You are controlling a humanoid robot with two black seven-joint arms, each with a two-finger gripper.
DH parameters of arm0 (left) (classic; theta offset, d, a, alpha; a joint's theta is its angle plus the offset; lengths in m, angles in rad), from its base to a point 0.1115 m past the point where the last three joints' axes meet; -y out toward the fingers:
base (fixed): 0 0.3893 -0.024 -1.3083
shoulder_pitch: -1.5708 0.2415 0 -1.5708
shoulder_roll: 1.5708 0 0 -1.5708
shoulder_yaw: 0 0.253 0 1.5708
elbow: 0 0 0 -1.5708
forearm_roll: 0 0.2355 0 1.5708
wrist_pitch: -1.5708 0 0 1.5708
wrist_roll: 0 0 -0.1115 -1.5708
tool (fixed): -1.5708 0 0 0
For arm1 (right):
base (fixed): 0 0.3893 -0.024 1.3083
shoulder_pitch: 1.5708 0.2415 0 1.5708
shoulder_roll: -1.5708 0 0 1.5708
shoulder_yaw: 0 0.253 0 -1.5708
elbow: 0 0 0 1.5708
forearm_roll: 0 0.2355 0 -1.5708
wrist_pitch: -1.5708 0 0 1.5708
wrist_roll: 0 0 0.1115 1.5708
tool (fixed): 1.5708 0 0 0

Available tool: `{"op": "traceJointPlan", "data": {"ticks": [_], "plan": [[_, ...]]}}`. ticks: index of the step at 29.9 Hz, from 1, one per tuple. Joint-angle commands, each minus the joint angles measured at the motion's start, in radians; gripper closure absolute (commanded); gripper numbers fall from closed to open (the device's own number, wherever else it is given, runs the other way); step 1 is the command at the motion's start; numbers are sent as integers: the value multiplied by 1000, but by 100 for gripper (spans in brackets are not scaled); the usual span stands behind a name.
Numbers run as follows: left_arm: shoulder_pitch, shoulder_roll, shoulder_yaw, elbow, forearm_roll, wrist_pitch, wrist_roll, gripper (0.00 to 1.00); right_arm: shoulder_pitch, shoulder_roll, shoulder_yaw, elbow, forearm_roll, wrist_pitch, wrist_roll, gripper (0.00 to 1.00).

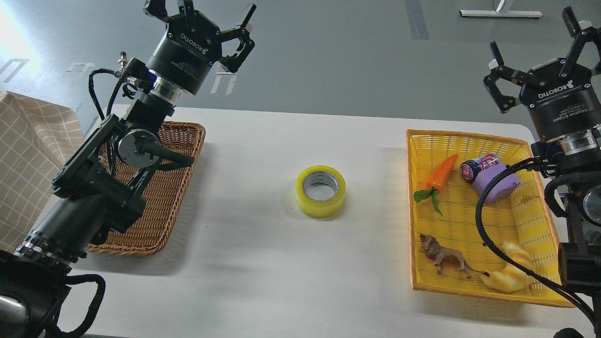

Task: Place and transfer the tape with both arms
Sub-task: 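Raise the right gripper away from the tape roll, then reach the left gripper over the wicker basket toward the tape roll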

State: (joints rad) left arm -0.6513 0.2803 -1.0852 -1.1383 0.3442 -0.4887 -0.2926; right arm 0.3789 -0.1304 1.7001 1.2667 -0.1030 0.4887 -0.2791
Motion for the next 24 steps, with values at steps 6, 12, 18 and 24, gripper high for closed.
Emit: {"op": "traceJointPlan", "data": {"ticks": [6,12,18,24], "plan": [[-13,5,2,-12,266,38,0,2,-11,-5,-36,3,-9,0,0,0],[-24,36,34,-41,479,104,1,2,-18,-9,-40,0,-14,0,-3,0],[-33,80,113,-103,705,154,4,2,-15,-28,-40,0,-35,0,-8,0],[-59,135,151,-167,926,162,10,2,-8,-29,-40,2,-37,0,-8,0]]}}
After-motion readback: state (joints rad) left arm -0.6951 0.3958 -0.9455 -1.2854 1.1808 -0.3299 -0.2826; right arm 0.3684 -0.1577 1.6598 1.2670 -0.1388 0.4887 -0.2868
